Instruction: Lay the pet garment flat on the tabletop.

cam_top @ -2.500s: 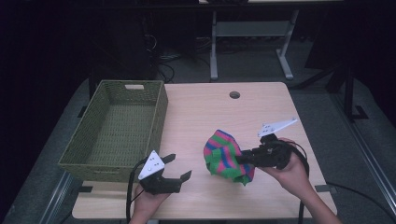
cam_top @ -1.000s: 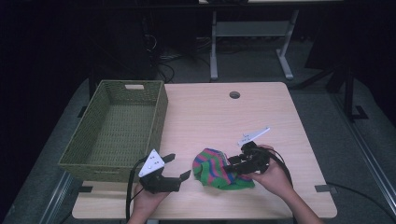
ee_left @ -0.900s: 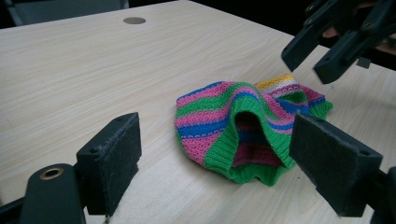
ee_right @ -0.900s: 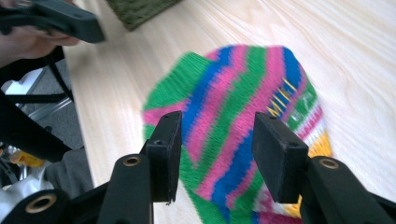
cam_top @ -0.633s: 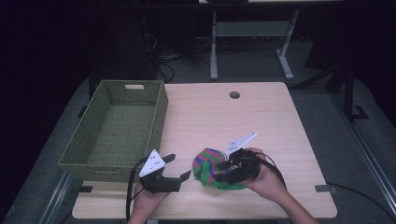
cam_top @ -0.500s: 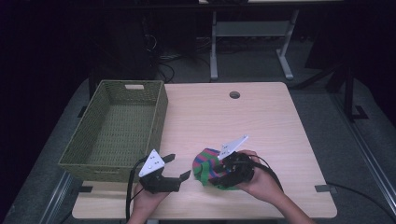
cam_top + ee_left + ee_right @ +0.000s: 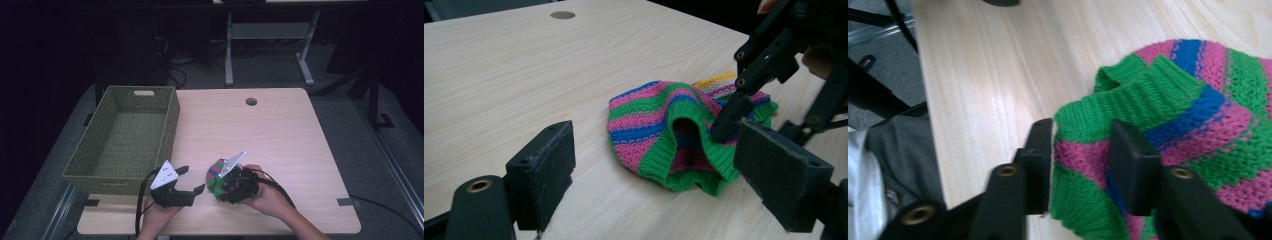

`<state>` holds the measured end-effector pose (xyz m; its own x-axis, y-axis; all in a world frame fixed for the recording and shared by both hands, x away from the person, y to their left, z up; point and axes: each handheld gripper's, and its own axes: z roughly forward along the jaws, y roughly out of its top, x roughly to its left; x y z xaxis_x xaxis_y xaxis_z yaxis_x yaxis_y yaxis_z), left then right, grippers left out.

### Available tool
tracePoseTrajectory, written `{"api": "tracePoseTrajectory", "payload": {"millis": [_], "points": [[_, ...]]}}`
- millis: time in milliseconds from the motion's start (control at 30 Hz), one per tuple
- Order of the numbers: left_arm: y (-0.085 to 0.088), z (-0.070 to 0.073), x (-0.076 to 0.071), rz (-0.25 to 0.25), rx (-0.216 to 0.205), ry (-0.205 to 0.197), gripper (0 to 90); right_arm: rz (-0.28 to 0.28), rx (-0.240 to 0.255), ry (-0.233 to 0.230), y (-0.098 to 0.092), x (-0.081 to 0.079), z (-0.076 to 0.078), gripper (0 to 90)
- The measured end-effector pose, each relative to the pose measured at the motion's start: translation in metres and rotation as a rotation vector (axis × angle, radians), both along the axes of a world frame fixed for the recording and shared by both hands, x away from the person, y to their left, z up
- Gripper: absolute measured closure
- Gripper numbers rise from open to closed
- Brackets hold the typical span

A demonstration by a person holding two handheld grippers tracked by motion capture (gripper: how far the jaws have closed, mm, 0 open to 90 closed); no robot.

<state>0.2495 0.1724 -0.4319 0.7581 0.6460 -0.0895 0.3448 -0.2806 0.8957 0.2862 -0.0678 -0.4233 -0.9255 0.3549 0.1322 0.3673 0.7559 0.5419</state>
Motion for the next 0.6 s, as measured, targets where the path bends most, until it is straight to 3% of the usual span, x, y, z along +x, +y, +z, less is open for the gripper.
{"api": "tracePoseTrajectory", "payload": {"millis": [200, 333, 600], "points": [[0.000, -0.001, 0.001, -0.001, 0.004, 0.005, 16.6, -0.015, -0.023, -0.024, 0.001, 0.001, -0.003, 79.1], [0.000, -0.001, 0.001, -0.002, 0.004, 0.006, 16.6, -0.022, -0.022, -0.021, -0.001, 0.002, -0.002, 81.4], [-0.004, -0.002, 0.002, -0.019, 0.001, 0.021, 16.8, -0.039, 0.063, -0.021, -0.017, 0.004, 0.019, 82.0]]}}
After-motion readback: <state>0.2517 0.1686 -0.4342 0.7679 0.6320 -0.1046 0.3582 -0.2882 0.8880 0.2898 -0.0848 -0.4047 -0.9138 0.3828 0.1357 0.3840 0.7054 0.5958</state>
